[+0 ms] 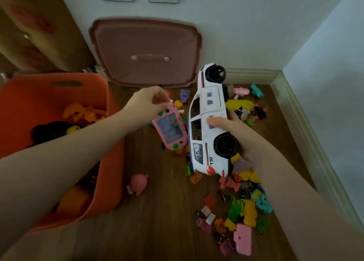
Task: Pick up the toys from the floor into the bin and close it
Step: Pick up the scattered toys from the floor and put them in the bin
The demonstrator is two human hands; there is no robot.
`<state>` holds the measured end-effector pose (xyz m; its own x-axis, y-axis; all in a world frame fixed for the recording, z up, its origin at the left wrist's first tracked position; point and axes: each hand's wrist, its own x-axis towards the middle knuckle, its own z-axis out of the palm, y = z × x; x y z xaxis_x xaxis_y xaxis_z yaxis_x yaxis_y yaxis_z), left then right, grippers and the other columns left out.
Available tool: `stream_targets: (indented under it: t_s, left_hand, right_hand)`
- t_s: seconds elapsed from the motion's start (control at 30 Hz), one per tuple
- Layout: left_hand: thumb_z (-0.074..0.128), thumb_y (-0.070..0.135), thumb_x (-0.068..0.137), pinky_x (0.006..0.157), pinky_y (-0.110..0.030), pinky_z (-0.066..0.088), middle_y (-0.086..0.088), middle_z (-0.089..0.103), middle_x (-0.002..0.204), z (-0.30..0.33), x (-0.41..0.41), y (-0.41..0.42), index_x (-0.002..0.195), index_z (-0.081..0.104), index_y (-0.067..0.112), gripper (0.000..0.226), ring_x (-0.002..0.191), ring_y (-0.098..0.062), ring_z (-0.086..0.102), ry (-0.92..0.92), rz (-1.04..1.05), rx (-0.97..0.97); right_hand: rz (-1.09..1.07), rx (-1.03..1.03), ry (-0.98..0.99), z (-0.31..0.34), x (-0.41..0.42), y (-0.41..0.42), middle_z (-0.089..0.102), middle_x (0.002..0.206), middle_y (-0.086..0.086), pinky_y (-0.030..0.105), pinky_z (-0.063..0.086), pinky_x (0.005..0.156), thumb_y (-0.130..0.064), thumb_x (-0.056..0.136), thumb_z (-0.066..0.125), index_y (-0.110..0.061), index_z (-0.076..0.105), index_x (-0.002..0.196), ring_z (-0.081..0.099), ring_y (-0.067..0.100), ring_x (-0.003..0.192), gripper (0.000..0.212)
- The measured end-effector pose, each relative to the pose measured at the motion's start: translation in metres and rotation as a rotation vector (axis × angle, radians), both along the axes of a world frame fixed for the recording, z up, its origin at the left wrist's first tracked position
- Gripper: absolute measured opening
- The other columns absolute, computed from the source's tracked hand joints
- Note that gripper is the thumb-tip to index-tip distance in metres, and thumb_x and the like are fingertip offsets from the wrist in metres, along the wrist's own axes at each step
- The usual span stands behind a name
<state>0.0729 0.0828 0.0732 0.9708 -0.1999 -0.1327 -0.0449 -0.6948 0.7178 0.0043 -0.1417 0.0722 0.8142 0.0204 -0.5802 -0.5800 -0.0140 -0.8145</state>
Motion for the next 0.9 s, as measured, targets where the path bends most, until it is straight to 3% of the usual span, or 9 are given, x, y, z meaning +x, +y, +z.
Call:
stream_targets:
  t_s: [0.1, 0.2, 0.27, 0.37, 0.57, 0.67, 0.73, 0.8, 0.9]
  left_hand:
    - [0.064, 0.017, 0.085, 0.074, -0.027, 0.048, 0.003, 0.063, 0.093, 0.036, -0.011, 0.044, 0.085, 0.059, 0.022, 0.008, 0.085, -0.012, 0.059, 0.071, -0.047, 0.011]
    - [0.061, 0.009, 0.083, 0.07, -0.027, 0.049, 0.004, 0.06, 0.088, 0.065, -0.022, 0.09, 0.089, 0.056, 0.022, 0.015, 0.08, -0.012, 0.058, 0.099, -0.007, -0.076]
    - [0.059, 0.006, 0.084, 0.074, -0.031, 0.049, 0.001, 0.061, 0.09, 0.079, -0.031, 0.129, 0.093, 0.055, 0.021, 0.018, 0.081, -0.014, 0.059, 0.106, 0.067, -0.19]
    - [0.059, 0.006, 0.085, 0.069, -0.027, 0.05, 0.0, 0.062, 0.091, 0.082, -0.036, 0.19, 0.094, 0.054, 0.025, 0.021, 0.078, -0.013, 0.059, 0.221, 0.189, -0.285]
    - [0.065, 0.006, 0.083, 0.074, -0.032, 0.052, -0.008, 0.065, 0.096, 0.035, -0.043, 0.294, 0.125, 0.046, 0.017, 0.047, 0.086, -0.022, 0.063, 0.404, 0.315, -0.176]
    - [0.056, 0.006, 0.088, 0.083, -0.036, 0.051, -0.009, 0.065, 0.099, 0.0, -0.045, 0.308, 0.131, 0.044, 0.009, 0.044, 0.093, -0.025, 0.063, 0.314, 0.305, -0.06]
    - [0.047, 0.011, 0.091, 0.09, -0.036, 0.046, -0.011, 0.062, 0.115, -0.02, -0.043, 0.309, 0.134, 0.044, 0.011, 0.042, 0.106, -0.029, 0.058, 0.208, 0.264, 0.134]
    - [0.04, 0.012, 0.093, 0.105, -0.042, 0.034, -0.013, 0.046, 0.139, -0.031, -0.042, 0.301, 0.137, 0.041, 0.011, 0.044, 0.127, -0.033, 0.041, 0.107, 0.225, 0.253]
    - [0.034, 0.01, 0.097, 0.109, -0.038, 0.027, -0.012, 0.045, 0.141, -0.032, -0.038, 0.294, 0.133, 0.047, 0.009, 0.039, 0.132, -0.028, 0.036, 0.014, 0.311, 0.089]
  right_hand:
    - [0.14, 0.079, 0.016, 0.03, -0.004, 0.031, 0.071, 0.106, 0.004, 0.034, 0.056, 0.071, -0.029, 0.075, 0.068, -0.024, 0.047, 0.132, 0.07, 0.02, 0.087, 0.06]
    - [0.261, 0.223, 0.089, 0.055, -0.005, 0.072, 0.075, 0.081, 0.004, 0.029, 0.059, 0.061, -0.033, 0.068, 0.061, -0.016, 0.064, 0.103, 0.071, 0.018, 0.067, 0.039]
    - [0.329, 0.274, 0.109, 0.064, -0.001, 0.114, 0.074, 0.082, 0.007, 0.032, 0.058, 0.067, -0.033, 0.071, 0.062, -0.014, 0.066, 0.098, 0.07, 0.021, 0.069, 0.033]
    - [0.409, 0.28, 0.125, 0.064, 0.007, 0.178, 0.073, 0.092, 0.009, 0.04, 0.053, 0.084, -0.034, 0.073, 0.065, -0.016, 0.067, 0.101, 0.068, 0.025, 0.081, 0.034]
    - [0.51, 0.075, 0.262, 0.036, 0.012, 0.306, 0.071, 0.106, 0.01, 0.041, 0.052, 0.093, -0.042, 0.07, 0.075, -0.016, 0.066, 0.108, 0.067, 0.025, 0.091, 0.047]
    - [0.468, -0.085, 0.268, 0.012, 0.014, 0.344, 0.066, 0.115, 0.01, 0.045, 0.053, 0.089, -0.05, 0.038, 0.085, -0.021, 0.048, 0.132, 0.067, 0.03, 0.096, 0.105]
    - [0.385, -0.117, 0.252, -0.006, 0.021, 0.358, 0.062, 0.121, 0.01, 0.048, 0.053, 0.088, -0.05, 0.027, 0.085, -0.023, 0.037, 0.14, 0.066, 0.032, 0.098, 0.125]
    - [0.35, -0.132, 0.233, -0.007, 0.026, 0.364, 0.061, 0.12, 0.01, 0.048, 0.054, 0.085, -0.048, 0.032, 0.084, -0.023, 0.034, 0.14, 0.066, 0.032, 0.096, 0.122]
    - [0.375, -0.114, 0.173, -0.008, 0.033, 0.361, 0.061, 0.119, 0.01, 0.041, 0.054, 0.08, -0.038, 0.06, 0.081, -0.023, 0.034, 0.139, 0.065, 0.029, 0.095, 0.093]
